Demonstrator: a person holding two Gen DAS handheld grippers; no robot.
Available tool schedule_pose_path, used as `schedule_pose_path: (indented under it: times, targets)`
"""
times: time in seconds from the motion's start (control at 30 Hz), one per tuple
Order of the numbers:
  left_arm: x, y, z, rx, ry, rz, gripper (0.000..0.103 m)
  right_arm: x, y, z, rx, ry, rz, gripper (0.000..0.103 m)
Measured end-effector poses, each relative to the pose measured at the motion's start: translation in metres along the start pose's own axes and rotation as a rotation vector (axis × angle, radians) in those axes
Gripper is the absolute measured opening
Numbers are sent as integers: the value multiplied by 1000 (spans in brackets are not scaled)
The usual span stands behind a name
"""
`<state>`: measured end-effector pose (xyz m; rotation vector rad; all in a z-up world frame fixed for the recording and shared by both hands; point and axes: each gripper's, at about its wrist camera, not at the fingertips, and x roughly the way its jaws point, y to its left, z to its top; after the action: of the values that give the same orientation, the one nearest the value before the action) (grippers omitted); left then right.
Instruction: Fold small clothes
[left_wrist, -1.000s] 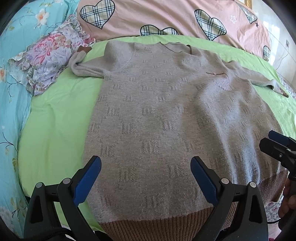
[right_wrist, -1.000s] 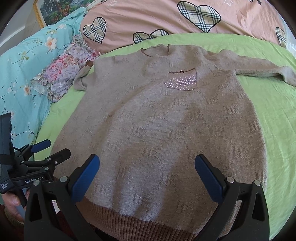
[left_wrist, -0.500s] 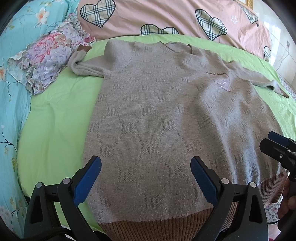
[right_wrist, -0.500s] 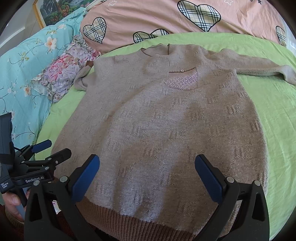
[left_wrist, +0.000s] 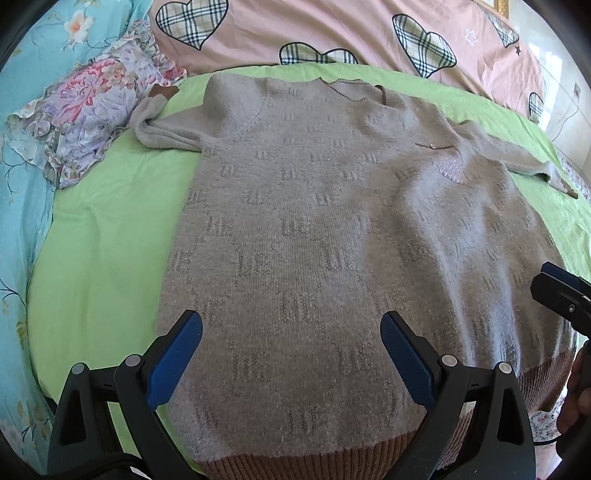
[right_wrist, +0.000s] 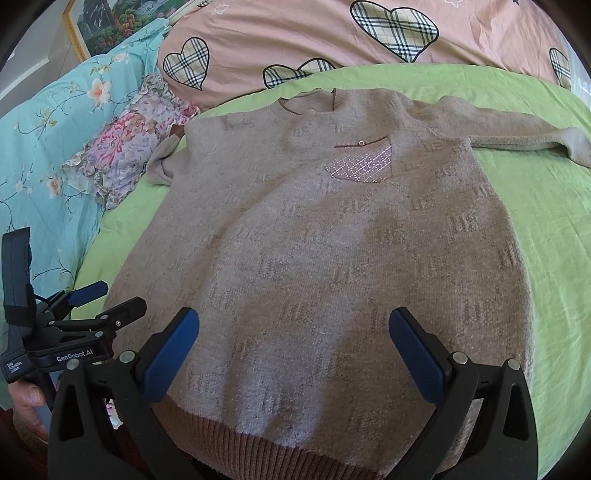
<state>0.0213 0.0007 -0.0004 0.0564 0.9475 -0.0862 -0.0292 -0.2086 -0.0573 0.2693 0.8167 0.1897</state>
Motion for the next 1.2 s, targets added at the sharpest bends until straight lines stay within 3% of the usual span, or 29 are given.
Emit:
schedule_pose_path:
  times: [0.3, 0.53, 0.67, 0.73, 0.8, 1.0, 1.13, 1.17, 1.2]
  targets:
    - [20, -4, 34, 6, 12, -19, 98, -20, -73, 27, 128, -87, -73, 102]
    - [32, -9, 66, 12, 8, -5, 98, -32, -179, 49, 396, -100, -115, 102]
    - [39, -13, 83, 12, 15, 4, 98, -45, -240, 62, 447, -189, -174, 101]
    - [43, -16, 89, 14, 20, 8, 98, -51, -282, 71, 508, -233, -190, 89]
    - [47, -20, 93, 18, 22, 13, 98, -56, -328, 80, 574, -256, -264, 80]
    - [69, -32, 104, 21, 58, 19, 98, -63, -435, 99, 772, -327, -367, 72]
    - [79, -40, 111, 17, 67, 5, 98, -53, -475, 111, 809, -338, -416, 64]
    - [82, -42, 112, 18, 66, -3, 98, -50, -477, 117, 790, -340, -440, 56]
    - [84, -43, 112, 22, 74, -5, 98, -48, -478, 123, 767, -336, -469, 37]
